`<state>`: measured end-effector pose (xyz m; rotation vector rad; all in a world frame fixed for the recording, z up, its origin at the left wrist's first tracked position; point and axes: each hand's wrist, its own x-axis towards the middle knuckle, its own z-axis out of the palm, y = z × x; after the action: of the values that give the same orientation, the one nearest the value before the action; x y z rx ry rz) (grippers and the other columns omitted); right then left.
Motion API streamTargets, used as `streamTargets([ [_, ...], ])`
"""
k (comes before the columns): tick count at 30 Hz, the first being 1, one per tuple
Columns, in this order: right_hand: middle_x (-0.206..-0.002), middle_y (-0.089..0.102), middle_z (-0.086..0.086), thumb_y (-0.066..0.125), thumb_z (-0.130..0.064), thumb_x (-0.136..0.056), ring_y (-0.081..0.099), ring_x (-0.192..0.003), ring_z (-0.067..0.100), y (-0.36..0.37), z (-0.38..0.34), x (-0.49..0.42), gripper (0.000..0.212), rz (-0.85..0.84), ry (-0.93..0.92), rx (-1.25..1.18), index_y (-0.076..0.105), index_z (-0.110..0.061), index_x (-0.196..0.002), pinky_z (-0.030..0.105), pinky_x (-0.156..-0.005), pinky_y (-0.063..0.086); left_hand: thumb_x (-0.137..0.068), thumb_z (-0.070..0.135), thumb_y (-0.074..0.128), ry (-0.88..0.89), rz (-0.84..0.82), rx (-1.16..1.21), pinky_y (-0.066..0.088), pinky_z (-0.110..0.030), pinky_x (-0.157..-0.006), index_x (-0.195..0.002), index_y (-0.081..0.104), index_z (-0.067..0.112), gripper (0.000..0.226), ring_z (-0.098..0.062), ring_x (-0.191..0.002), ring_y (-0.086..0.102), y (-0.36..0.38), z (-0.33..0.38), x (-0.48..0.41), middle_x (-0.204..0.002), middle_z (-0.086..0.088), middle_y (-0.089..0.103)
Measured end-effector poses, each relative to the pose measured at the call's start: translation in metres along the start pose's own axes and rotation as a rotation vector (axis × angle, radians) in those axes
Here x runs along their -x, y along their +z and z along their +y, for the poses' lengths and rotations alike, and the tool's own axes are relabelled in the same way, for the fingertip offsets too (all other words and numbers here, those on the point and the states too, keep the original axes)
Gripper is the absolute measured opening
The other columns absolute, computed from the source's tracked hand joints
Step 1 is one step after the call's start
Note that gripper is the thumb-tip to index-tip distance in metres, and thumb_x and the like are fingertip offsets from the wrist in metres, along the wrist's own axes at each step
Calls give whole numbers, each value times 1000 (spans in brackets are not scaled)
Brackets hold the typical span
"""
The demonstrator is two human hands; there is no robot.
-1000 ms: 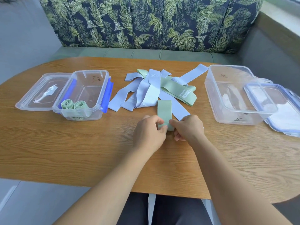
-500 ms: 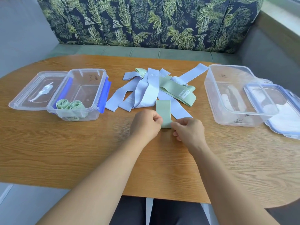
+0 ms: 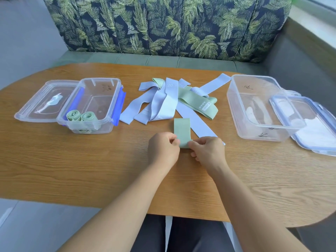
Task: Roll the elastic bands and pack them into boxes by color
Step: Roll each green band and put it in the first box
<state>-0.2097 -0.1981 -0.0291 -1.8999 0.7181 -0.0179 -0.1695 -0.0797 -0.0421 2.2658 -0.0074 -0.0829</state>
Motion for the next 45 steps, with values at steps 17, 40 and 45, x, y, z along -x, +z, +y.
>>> streamTargets([
  [17,-63,70,4,69,-23,-85,69,-75,24,-5,27,70,20,54,40,63,66,-21,-66,35,-70,56,-89,24,66,3,-41,-17,53,-30,-84,-108,70,18,20,-12,-93,67,-20,-13,71,-103,4,72],
  [40,-60,71,5,72,-30,-83,73,-68,24,-11,22,45,23,14,89,-49,71,-8,-76,45,-77,61,-84,34,68,-115,-33,-17,54,-29,-73,-74,68,26,13,-13,-80,64,-17,-7,50,-81,11,69],
  [45,-65,71,4,72,-21,-83,71,-69,22,-9,27,46,7,5,22,-48,69,-20,-76,43,-76,61,-85,41,66,-161,-65,-72,51,-27,-68,-74,69,25,19,-15,-79,64,-18,-1,40,-79,10,69],
])
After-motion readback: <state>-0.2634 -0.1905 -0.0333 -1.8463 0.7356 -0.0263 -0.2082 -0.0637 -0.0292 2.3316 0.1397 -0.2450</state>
